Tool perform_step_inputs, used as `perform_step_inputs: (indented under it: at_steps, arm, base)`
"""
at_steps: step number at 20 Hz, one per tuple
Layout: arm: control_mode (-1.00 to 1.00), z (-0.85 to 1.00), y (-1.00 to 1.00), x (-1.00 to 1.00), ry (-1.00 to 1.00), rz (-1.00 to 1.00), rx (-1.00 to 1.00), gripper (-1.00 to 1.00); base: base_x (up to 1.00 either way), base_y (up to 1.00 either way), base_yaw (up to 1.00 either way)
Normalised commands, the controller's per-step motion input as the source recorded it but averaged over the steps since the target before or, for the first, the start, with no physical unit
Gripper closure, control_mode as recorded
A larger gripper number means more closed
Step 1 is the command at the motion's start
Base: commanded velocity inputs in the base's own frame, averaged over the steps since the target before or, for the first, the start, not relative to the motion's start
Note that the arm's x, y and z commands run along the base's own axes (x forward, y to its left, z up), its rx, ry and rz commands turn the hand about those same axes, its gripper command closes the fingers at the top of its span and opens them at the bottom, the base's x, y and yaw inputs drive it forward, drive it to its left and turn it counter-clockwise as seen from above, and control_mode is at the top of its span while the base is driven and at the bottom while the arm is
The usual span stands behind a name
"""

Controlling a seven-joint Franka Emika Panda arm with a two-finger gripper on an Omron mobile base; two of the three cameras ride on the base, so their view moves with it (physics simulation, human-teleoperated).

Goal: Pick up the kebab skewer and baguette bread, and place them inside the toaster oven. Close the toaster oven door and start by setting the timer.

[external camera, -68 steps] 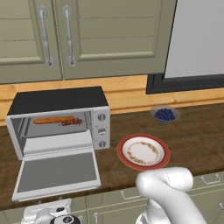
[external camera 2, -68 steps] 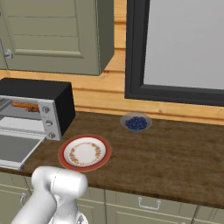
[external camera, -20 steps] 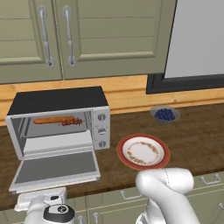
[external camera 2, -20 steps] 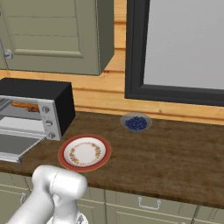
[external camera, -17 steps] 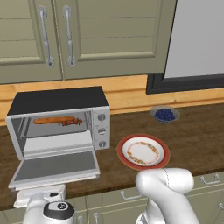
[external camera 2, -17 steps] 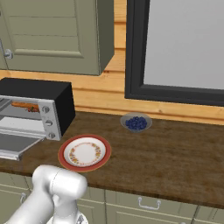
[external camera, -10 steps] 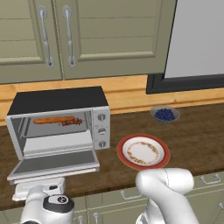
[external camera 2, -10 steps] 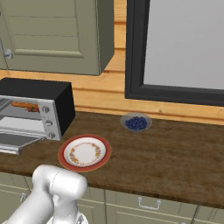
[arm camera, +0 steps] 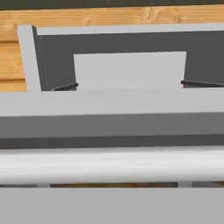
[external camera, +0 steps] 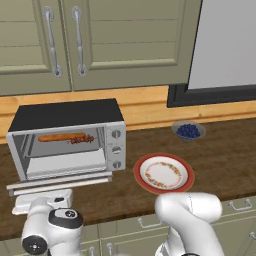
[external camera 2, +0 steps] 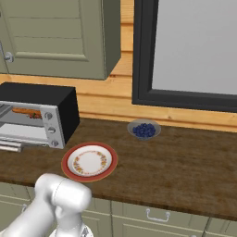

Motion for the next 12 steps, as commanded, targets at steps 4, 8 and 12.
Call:
perform_step_inputs:
  at_steps: [4,8,12]
  arm:
    - [-1.0,0.34,-0.01,0.56,-0.02,0.0,0.03,-1.0]
    - [-1.0,0.33,0.0,0.65,0.0,0.0,0.02,-1.0]
    - [-1.0,0.3,0.0,0.72,-0.01,0.0,0.01,-1.0]
  base:
    - [0.0,0.0,0.0]
    - [0.0,0.0,0.0]
    - [0.0,0.0,0.0]
